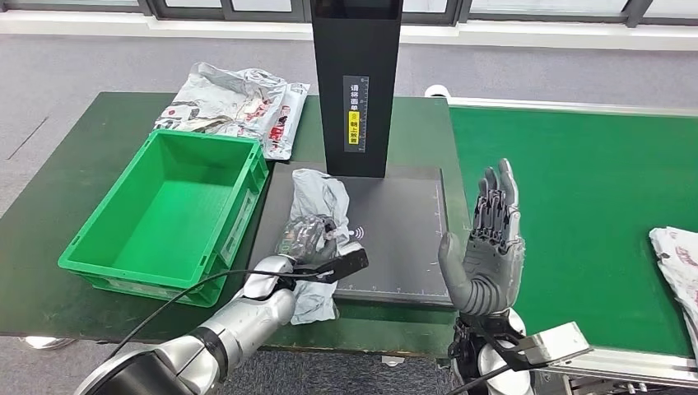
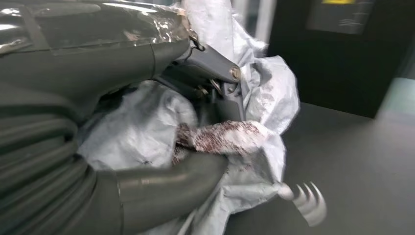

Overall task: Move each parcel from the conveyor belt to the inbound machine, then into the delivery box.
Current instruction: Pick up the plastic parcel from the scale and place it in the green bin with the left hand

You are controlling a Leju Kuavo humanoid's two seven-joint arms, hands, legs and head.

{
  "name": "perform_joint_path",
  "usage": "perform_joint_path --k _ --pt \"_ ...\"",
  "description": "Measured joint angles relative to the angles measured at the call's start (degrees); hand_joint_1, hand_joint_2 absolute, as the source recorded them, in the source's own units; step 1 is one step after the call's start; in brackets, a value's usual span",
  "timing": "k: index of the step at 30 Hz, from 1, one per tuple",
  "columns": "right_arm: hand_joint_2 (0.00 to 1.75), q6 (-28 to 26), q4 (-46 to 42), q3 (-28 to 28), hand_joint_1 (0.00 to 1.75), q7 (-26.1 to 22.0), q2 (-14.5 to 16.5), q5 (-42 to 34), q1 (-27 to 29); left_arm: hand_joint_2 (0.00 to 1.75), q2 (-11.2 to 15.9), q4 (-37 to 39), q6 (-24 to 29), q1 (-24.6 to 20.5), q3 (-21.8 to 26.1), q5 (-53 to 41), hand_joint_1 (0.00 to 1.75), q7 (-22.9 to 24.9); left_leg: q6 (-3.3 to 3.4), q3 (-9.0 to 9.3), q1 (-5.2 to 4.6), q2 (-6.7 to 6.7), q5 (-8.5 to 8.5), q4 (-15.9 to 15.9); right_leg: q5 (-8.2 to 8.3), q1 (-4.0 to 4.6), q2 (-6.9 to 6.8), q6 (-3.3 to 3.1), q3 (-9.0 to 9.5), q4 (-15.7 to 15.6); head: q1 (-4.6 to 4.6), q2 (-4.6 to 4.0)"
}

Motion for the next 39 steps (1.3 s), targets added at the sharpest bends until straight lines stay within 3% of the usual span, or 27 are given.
perform_joint_path --k 10,14,17,20,23,27,36,37,39 --pt "1.75 1.79 0.03 -0.41 0.00 0.68 0.15 -0.22 0.65 1.75 1.09 -1.60 1.14 0.32 7.37 -2.02 1.75 -0.93 0.01 -0.26 0.01 0.00 0.00 0.00 -0.01 -0.05 0.00 0.00 -0.24 0.00 0.01 0.00" --pt "1.75 2.07 0.27 -0.43 0.00 1.44 0.15 -0.90 0.80 1.75 2.04 -3.64 6.68 0.86 9.65 -3.48 1.75 -2.90 0.01 -0.31 0.01 0.00 0.00 0.00 -0.01 -0.04 0.00 0.00 -0.31 0.00 0.00 0.00" --pt "1.75 1.98 0.45 -0.66 0.00 1.49 0.15 -1.22 1.52 1.75 3.02 -9.27 10.68 2.39 12.79 -7.55 1.75 -6.04 0.00 -0.33 0.01 -0.01 0.00 0.00 -0.01 -0.04 0.00 0.00 -0.33 0.00 0.01 0.00" --pt "1.75 1.07 0.44 -0.96 0.00 1.46 0.15 -1.15 2.88 1.75 3.29 -21.51 11.58 6.19 20.29 -16.67 1.75 -12.32 0.00 -0.36 0.01 0.05 -0.01 0.00 -0.01 -0.04 0.07 -0.01 -0.39 0.02 0.01 0.00" --pt "1.75 -0.11 0.44 -0.98 0.00 1.69 0.15 -1.09 4.10 1.75 2.67 -35.23 11.73 9.63 30.96 -25.24 1.75 -19.51 -0.03 -0.40 0.01 0.25 -0.08 0.00 -0.02 -0.04 0.26 -0.02 -0.51 0.02 0.01 0.00" --pt "1.75 -0.96 0.44 -0.98 0.00 2.29 0.15 -1.22 4.79 1.75 2.08 -46.89 11.78 11.64 42.81 -28.80 1.75 -22.11 -0.08 -0.39 0.01 0.37 -0.15 -0.01 -0.05 0.00 0.35 -0.05 -0.57 0.02 -0.01 0.00" --pt "1.75 -1.85 0.66 -1.06 0.00 5.32 0.15 -1.88 5.07 1.75 1.32 -55.29 11.76 12.76 57.38 -31.18 1.75 -28.64 -0.13 -0.45 0.14 0.14 -0.10 0.00 -0.09 0.08 0.15 -0.10 -0.52 0.03 0.01 0.00" --pt "1.75 -1.62 0.75 -1.13 0.00 5.92 0.15 -1.92 5.26 1.75 1.26 -55.52 11.75 12.80 58.72 -32.44 1.75 -27.75 -0.13 -0.46 0.14 0.13 -0.10 0.00 -0.09 0.08 0.15 -0.10 -0.52 0.02 0.00 0.00" --pt "1.75 -0.95 0.96 -1.27 0.00 7.10 0.15 -1.90 5.72 1.75 1.79 -55.64 11.73 13.10 60.42 -36.25 1.75 -21.49 -0.13 -0.46 0.14 0.12 -0.11 0.00 -0.09 0.09 0.14 -0.10 -0.52 0.02 0.01 0.00"
